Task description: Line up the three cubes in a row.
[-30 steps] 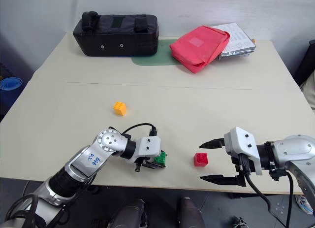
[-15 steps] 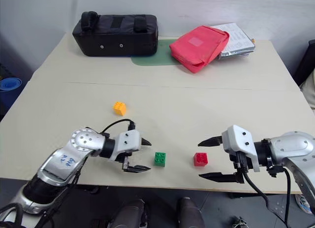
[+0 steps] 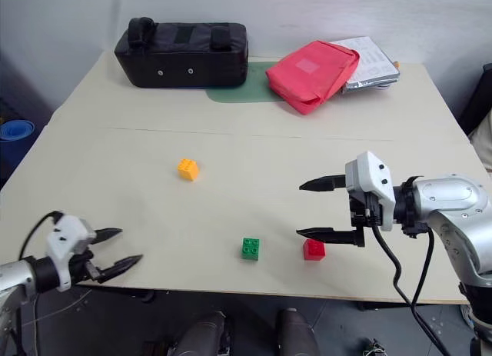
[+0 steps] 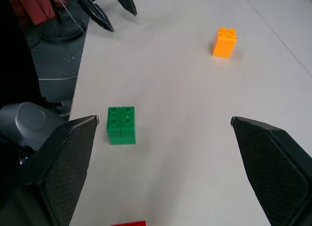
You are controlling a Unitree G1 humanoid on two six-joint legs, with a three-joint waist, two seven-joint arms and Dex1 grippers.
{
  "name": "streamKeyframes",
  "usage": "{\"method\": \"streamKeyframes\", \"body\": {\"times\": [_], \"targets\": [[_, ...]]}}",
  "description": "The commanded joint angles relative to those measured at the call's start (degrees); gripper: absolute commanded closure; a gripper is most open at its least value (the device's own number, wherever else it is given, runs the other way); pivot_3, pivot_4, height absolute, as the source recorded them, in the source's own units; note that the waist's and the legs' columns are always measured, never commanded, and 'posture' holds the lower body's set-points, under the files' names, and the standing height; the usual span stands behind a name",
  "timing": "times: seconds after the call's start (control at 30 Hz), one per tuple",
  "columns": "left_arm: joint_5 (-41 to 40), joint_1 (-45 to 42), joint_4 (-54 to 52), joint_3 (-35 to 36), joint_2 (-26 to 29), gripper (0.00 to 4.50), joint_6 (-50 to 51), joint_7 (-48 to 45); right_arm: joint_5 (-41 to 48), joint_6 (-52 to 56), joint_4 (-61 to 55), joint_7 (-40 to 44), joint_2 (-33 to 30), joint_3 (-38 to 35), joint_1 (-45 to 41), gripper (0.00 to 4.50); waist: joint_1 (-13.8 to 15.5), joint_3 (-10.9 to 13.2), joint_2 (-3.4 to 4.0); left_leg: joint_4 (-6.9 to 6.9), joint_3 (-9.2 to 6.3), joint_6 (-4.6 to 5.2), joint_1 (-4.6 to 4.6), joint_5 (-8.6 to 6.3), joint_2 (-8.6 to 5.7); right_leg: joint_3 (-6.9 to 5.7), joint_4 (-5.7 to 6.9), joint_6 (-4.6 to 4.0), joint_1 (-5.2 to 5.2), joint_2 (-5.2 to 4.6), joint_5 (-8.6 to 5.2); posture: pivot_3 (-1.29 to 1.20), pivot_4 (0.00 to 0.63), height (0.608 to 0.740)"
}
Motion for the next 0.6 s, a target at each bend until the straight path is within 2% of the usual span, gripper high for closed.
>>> {"method": "streamKeyframes", "body": {"times": [0.03, 0.17, 0.33, 0.5, 0.6], "targets": [[-2.3, -4.1, -5.6, -1.9, -0.8, 0.03, 3.4, 5.2, 0.1, -0.7, 1.1, 0.1, 0.4, -0.3, -1.8, 0.0, 0.2, 0.0, 0.0, 0.0, 0.0, 0.0, 0.0, 0.0, -0.01, 0.0, 0.0, 0.0, 0.0, 0.0, 0.0, 0.0, 0.15, 0.74], [-1.5, -14.1, -5.3, -8.7, -2.7, 0.03, 9.7, 12.9, 0.7, 0.4, 1.7, -0.3, 0.6, -0.7, -2.8, 0.0, 0.3, 0.0, -0.01, 0.01, 0.0, -0.13, 0.01, 0.07, -0.03, 0.0, 0.07, 0.03, 0.0, 0.01, 0.01, 0.0, 0.15, 0.74], [0.5, -28.5, 0.6, -15.8, -5.8, 0.03, 16.2, 21.7, 1.6, 1.5, 0.6, -0.5, 0.4, -1.7, -1.9, 0.0, 0.1, 0.0, -0.02, 0.03, 0.05, -0.3, -0.04, 0.14, 0.01, 0.01, 0.11, 0.05, -0.07, 0.16, 0.03, 0.0, 0.15, 0.74], [6.7, -40.4, 11.0, -23.9, -8.4, 0.03, 17.5, 29.2, 2.3, 2.6, -0.6, -2.0, 1.1, -1.9, -2.1, 0.0, 0.0, 0.0, -0.03, 0.07, 0.11, -0.31, -0.04, 0.16, 0.0, 0.06, 0.2, 0.08, -0.06, 0.22, 0.04, 0.0, 0.15, 0.74], [7.0, -45.6, 17.4, -25.9, -11.8, 0.03, 17.0, 30.6, 1.9, 2.1, -1.1, -2.7, 1.6, -1.6, -2.0, 0.0, -0.1, 0.0, -0.04, 0.1, 0.12, -0.32, -0.06, 0.17, 0.0, 0.05, 0.22, 0.09, -0.09, 0.24, 0.05, 0.0, 0.15, 0.74]]}}
